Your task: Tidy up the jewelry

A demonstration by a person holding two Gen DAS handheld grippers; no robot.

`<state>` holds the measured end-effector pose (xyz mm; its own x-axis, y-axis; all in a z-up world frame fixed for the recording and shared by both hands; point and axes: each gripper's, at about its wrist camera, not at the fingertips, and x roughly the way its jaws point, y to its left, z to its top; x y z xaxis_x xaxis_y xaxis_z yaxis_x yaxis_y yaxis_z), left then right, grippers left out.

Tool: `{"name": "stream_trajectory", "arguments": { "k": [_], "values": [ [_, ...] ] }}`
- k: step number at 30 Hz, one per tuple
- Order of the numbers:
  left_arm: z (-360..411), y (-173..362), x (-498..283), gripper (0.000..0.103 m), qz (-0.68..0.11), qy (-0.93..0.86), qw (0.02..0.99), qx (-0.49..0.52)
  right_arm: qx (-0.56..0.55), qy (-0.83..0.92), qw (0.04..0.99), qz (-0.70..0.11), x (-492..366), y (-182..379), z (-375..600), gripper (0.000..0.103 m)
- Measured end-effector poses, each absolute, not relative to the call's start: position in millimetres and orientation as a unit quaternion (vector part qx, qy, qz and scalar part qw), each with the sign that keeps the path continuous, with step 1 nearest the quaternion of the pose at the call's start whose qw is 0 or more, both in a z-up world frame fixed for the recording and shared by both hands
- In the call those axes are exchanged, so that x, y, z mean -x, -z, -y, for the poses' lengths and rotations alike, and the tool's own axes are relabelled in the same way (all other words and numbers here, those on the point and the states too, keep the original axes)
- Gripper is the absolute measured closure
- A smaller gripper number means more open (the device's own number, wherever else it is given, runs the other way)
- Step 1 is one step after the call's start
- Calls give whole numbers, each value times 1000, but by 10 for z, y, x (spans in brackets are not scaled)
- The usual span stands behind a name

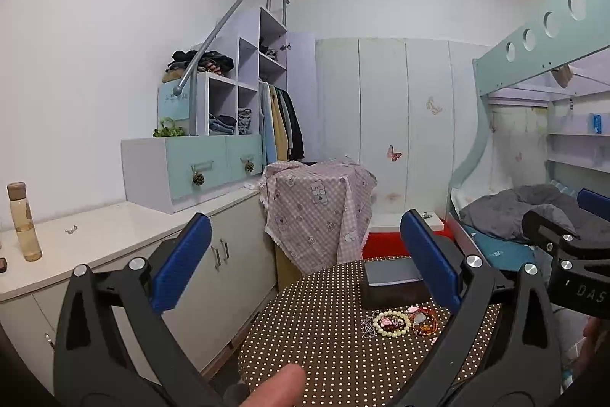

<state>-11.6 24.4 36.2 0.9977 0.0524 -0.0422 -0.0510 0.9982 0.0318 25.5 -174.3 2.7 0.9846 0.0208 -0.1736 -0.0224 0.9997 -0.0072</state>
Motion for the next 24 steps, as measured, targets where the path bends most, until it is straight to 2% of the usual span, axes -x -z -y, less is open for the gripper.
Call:
{"name": "stream_trajectory", "arguments": {
  "k": [24],
  "values": [
    [-138,-247,-103,6,-25,-10,1000,-13,7,-18,997,-79,-323,-93,1746,7]
  ]
}}
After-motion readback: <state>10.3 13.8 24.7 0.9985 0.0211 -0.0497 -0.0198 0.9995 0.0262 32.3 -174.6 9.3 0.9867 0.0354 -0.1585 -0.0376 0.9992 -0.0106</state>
